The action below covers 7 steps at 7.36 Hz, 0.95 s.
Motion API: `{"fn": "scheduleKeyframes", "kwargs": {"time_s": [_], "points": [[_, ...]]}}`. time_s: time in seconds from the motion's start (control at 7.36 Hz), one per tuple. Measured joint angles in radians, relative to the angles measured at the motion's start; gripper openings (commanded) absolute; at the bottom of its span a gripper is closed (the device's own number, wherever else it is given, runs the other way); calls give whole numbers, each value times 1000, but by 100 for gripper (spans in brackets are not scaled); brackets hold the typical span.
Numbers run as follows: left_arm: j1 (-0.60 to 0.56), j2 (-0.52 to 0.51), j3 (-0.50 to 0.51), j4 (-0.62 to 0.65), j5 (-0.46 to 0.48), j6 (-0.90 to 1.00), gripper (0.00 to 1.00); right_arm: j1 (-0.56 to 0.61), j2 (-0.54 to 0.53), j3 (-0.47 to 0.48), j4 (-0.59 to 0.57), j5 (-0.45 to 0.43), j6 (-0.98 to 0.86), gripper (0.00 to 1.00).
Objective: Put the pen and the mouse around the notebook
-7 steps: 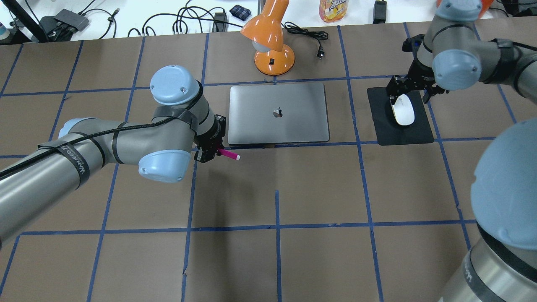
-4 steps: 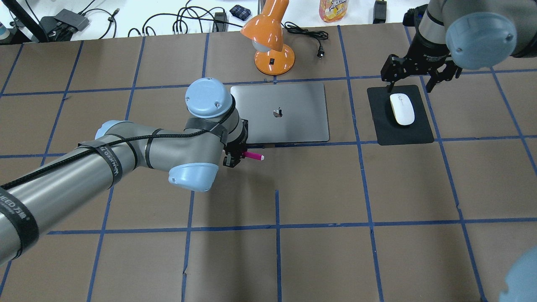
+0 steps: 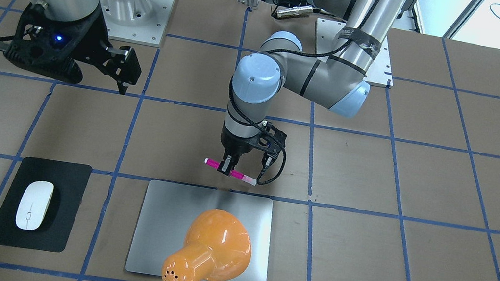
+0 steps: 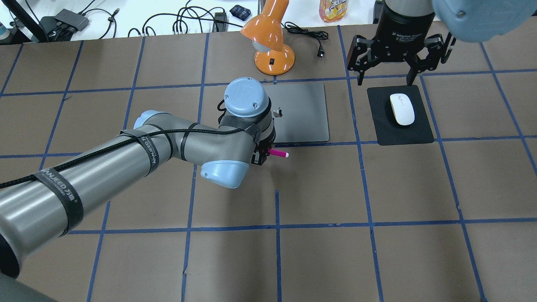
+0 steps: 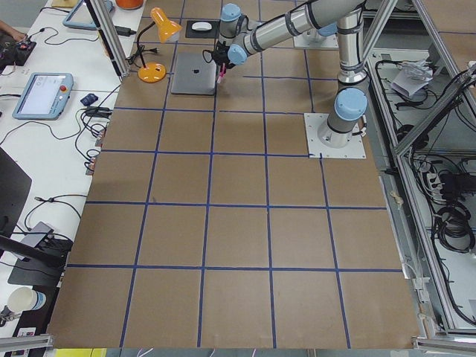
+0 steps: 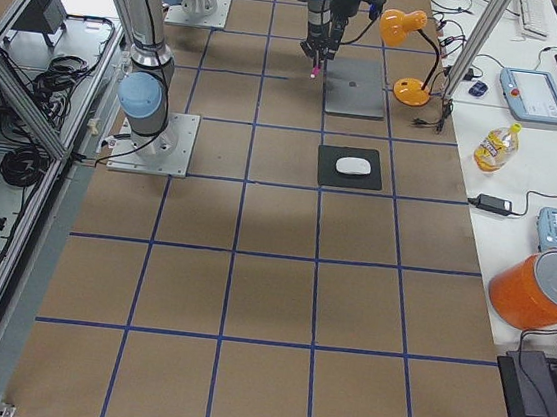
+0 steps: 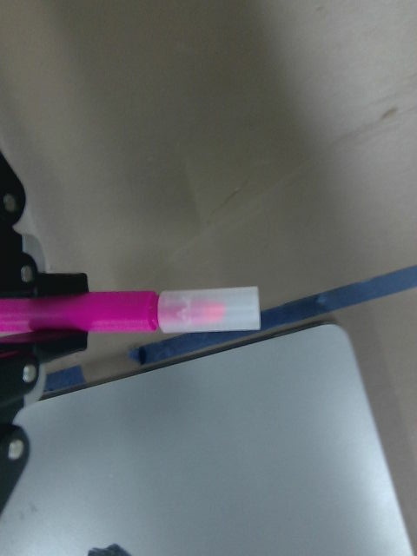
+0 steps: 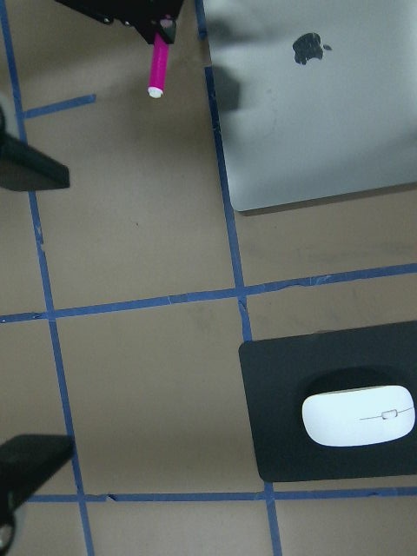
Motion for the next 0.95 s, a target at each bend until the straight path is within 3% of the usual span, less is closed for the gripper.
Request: {"fn": "scheduleKeyframes", "kwargs": {"time_s": [0.14,0.27,0.41,0.68,0.95], "points": [[-14,-12,1,-1,1,-2,25,24,-6,-14,-13,-3,0,100],[-24,-18,0,0,0,0,71,30,-6,-22,-52,2,-2,100],[-29,-21,-1,3,-4,1,100,27,-7,-26,-79,6,-4,100],[-35,-16,-2,-1,-10,28,100,25,-8,-22,-89,6,-7,100],[-11,16,-1,-43,-8,274,100,24,-8,-23,-80,2,-17,100]]}}
